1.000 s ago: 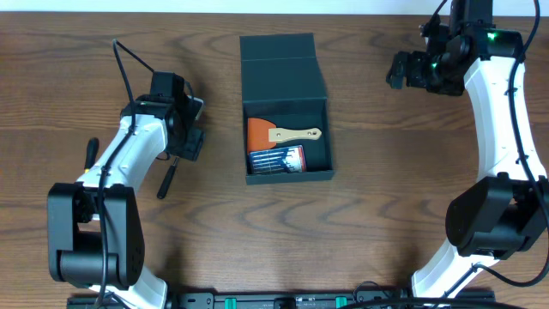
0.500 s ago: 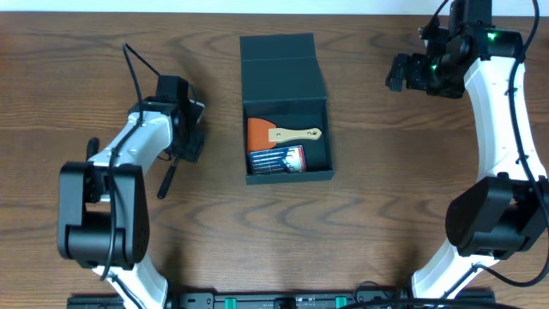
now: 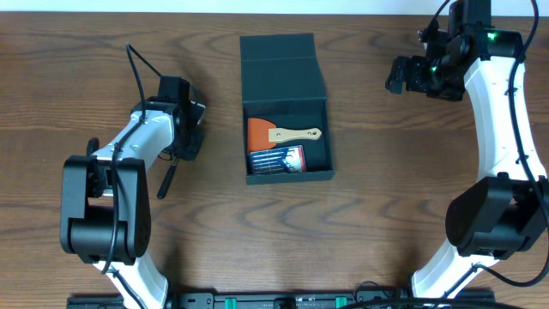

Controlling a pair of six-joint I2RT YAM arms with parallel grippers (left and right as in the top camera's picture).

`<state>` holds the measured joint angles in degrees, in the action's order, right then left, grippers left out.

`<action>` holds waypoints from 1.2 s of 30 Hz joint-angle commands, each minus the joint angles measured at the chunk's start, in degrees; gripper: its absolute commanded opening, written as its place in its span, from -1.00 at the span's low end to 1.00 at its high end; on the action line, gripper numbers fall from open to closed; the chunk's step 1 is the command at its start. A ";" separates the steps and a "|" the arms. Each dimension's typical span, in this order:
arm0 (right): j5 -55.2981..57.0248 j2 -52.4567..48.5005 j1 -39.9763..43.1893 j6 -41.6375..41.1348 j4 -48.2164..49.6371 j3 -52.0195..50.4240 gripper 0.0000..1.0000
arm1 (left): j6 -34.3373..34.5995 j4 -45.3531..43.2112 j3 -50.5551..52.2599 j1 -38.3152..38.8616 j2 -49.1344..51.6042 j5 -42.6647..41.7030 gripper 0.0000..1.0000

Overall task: Pack container
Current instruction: 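Carry the hammer with the left gripper and lower it into the box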

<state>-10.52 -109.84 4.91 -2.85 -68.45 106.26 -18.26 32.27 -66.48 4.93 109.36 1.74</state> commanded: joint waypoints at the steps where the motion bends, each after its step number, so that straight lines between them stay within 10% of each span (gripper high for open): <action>1: -0.22 0.02 -0.07 -0.92 -0.22 -0.48 0.99 | -0.87 -0.09 -0.24 -0.42 1.99 0.46 -0.60; 4: -0.22 0.02 -0.07 -0.92 -0.20 -0.48 0.99 | -2.12 -0.04 -0.26 -0.39 1.84 0.48 -0.89; 20: -0.24 0.02 -0.07 -0.94 0.09 -0.48 0.98 | -3.54 6.95 -12.26 3.93 -17.68 0.17 -0.89; 30: -0.24 0.02 -0.09 -0.94 0.04 -0.48 0.99 | -29.09 5.62 -13.49 25.88 -25.29 0.28 -0.89; 36: -0.24 0.02 -0.07 -0.94 -0.15 -0.48 0.98 | -30.36 1.40 -13.49 33.86 -18.82 0.26 -0.89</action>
<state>-10.52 -109.84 4.91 -2.85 -68.40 106.26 -45.04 34.79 -79.75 36.84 87.35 1.72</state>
